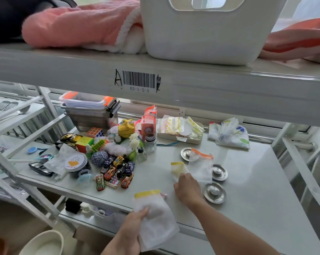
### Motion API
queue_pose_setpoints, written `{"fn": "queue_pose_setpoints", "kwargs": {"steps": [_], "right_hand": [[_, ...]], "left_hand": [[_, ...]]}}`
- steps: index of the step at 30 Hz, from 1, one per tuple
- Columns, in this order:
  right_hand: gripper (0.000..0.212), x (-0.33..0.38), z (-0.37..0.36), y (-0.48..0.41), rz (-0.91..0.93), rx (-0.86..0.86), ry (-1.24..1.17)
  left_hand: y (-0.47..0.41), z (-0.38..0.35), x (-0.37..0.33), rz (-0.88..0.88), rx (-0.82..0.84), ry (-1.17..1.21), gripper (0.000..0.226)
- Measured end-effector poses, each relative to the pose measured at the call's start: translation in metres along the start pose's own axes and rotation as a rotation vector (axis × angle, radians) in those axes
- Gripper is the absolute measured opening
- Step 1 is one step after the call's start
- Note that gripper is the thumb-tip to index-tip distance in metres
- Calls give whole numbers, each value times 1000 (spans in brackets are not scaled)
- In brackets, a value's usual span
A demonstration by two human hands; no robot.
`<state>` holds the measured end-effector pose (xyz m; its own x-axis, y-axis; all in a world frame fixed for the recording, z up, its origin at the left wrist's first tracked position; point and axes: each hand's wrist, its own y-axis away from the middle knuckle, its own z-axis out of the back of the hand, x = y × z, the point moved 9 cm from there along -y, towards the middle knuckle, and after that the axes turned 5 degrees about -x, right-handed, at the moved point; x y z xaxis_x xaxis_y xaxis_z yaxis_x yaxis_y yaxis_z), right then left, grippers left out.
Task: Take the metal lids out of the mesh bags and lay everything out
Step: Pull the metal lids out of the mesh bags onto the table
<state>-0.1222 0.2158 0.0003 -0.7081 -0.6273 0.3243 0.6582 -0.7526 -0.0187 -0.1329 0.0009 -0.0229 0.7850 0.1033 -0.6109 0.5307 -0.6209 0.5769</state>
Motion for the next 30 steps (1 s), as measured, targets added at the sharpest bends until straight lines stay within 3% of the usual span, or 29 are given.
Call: {"fn": "queue_pose_setpoints", "kwargs": {"steps": [4, 6, 9, 13, 15, 17, 19, 22, 24, 26, 30], "right_hand": [[12, 8, 38, 4, 50, -127, -278], [16, 24, 64, 23, 190, -196, -367], [10, 61, 70, 72, 429, -62, -357], [18, 76, 34, 112, 448, 135, -306], [20, 73, 27, 115, 409, 203, -391], [14, 65, 25, 109, 347, 286, -552], [7, 44, 31, 84, 273, 189, -610], [21, 4, 45, 33, 218, -133, -328], [35, -12, 33, 5, 213, -128, 12], [32, -19, 20, -11, 235, -66, 256], [23, -23, 14, -26, 299, -120, 334]], "left_hand": [[-4, 7, 3, 23, -51, -7, 39], [-8, 4, 5, 40, -76, -3, 40], [-14, -1, 12, 93, -141, 34, 46], [-12, -18, 15, 159, -16, 152, 79], [-13, -19, 15, 135, 16, 135, 73], [-21, -7, 18, 77, -60, 23, 56], [-25, 10, 14, 14, -210, -85, 40], [-20, 7, 11, 16, -200, -107, 30], [-13, -4, 9, 32, -145, -106, 33], [-10, -7, 5, 16, -123, -111, 33], [-17, 3, 3, 17, -203, -142, 29]]}}
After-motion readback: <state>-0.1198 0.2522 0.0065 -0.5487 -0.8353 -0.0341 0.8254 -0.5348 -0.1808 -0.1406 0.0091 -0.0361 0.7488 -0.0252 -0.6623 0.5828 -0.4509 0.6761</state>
